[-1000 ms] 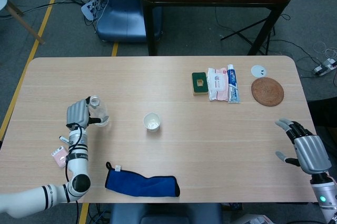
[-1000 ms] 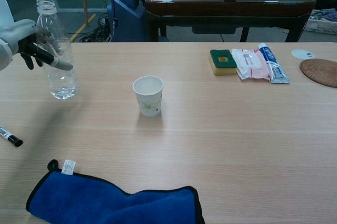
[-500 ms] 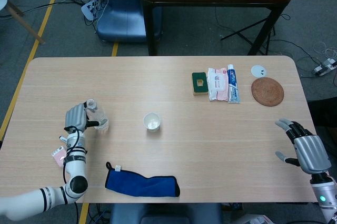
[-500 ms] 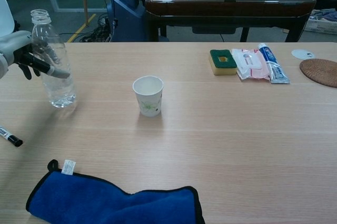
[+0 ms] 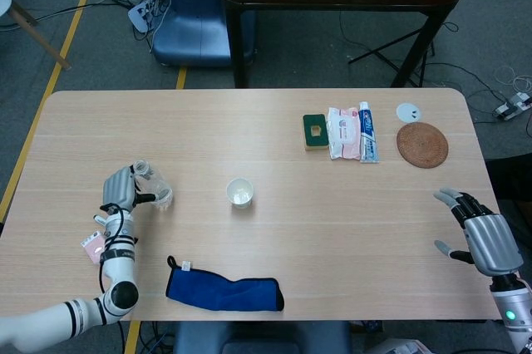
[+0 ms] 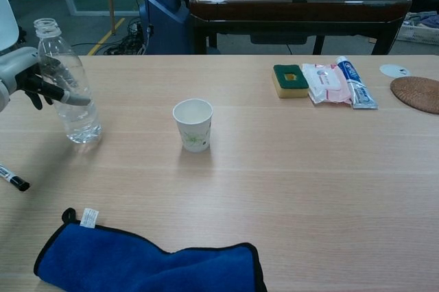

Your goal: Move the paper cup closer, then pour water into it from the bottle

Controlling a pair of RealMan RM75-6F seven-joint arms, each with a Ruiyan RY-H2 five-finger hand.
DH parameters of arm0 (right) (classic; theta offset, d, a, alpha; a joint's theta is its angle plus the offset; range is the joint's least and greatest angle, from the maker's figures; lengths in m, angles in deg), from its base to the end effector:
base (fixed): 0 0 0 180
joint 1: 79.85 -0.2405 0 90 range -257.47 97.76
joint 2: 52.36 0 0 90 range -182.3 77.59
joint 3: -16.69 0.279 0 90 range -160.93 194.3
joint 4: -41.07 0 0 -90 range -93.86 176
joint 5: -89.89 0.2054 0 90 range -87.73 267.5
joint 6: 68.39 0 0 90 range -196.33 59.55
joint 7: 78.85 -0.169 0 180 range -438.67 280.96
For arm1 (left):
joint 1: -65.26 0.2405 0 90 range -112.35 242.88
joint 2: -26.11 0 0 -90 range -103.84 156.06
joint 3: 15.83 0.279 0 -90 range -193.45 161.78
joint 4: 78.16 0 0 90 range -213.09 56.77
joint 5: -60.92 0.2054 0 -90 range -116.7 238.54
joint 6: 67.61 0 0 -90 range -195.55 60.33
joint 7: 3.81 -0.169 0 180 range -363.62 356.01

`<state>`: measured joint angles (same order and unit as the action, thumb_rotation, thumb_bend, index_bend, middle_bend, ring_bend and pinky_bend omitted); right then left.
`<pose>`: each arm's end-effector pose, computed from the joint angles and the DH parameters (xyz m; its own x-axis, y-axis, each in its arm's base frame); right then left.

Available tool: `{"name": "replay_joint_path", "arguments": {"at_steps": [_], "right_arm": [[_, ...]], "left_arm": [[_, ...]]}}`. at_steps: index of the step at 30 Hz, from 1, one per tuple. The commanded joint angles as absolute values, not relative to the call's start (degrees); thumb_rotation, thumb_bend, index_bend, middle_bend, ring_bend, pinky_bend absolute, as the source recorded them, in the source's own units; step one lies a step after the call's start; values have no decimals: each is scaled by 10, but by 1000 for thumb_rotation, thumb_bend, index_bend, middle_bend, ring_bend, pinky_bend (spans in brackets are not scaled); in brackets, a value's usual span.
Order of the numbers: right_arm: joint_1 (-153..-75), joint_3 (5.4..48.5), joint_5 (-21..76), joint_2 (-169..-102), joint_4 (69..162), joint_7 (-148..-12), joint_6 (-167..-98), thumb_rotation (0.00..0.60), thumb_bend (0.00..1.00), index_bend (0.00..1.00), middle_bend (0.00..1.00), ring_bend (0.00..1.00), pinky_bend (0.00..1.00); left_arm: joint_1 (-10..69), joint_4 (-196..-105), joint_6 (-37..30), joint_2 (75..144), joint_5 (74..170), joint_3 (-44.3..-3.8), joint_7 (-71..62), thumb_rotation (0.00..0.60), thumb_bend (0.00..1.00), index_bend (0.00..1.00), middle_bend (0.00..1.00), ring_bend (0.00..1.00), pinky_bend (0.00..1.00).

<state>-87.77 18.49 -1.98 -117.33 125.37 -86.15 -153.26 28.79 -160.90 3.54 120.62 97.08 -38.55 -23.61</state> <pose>-0.3309 -0.2228 0.1711 0.4038 -0.0059 0.9148 -0.9051 -0.1480 0.3986 -0.2337 0.3970 0.0201 0.0352 0.0664 0.9972 0.9584 0.2807 -0.0526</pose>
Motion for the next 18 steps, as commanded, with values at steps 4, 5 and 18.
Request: {"name": "replay_joint_path", "arguments": {"at_steps": [4,5,18], "right_arm": [[-879,184,-20,-1174,1254,-861,-1530,600,44,200,200,188,460],[-879,184,-20,-1174,1254,-861,-1529,600,44,200,200,188,460],[-880,183,-20,-1174,1253,-862,-1528,600,44,200,200,188,460]], "left_arm": [[292,-1606,33,1207,973,-386,-234,600,64,694,677,565,559],[293,-1605,32,1206,972,-387,-234,600,64,693,677,565,559],[298,-1596,25,1209,976,-383,-239,600,64,646,620,547,539]]}}
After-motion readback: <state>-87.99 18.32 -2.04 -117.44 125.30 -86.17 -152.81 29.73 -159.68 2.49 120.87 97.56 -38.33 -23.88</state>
